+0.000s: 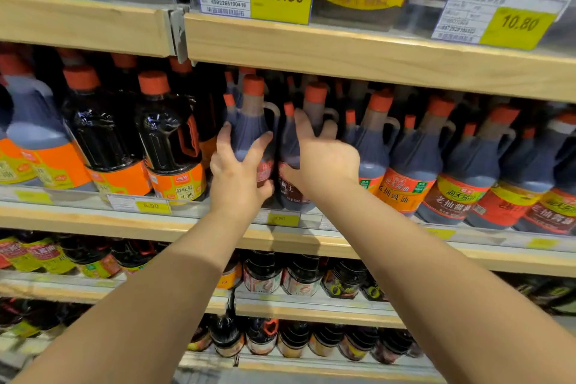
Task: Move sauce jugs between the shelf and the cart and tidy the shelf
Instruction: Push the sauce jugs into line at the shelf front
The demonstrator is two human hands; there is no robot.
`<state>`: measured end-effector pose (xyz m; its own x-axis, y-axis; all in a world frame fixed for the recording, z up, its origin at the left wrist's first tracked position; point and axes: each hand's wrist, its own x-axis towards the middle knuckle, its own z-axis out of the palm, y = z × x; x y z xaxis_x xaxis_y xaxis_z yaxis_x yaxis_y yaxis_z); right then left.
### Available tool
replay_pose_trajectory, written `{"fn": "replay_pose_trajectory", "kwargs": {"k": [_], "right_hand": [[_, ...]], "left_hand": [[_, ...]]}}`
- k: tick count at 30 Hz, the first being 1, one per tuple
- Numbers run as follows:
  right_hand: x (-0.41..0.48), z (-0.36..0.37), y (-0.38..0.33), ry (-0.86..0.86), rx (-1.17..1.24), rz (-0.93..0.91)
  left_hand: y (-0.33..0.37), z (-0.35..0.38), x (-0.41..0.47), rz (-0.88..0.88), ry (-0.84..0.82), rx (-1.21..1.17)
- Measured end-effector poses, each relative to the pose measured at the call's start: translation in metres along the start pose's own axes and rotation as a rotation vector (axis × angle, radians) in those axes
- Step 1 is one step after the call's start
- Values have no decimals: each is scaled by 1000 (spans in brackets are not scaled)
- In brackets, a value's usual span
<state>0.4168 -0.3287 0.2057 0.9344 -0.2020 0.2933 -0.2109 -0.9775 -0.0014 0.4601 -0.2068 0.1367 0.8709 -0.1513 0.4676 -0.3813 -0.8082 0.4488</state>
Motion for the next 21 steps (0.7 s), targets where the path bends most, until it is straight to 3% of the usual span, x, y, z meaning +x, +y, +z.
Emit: {"fn": "replay_pose_trajectory", "kwargs": {"k": [18, 21], "right_hand": [[-14, 4, -2, -13, 49, -6], [-17, 8, 0, -52, 34, -32]], "left_hand": [[-1, 1, -9, 72, 56, 52], [0, -6, -11, 97, 1, 82]]}}
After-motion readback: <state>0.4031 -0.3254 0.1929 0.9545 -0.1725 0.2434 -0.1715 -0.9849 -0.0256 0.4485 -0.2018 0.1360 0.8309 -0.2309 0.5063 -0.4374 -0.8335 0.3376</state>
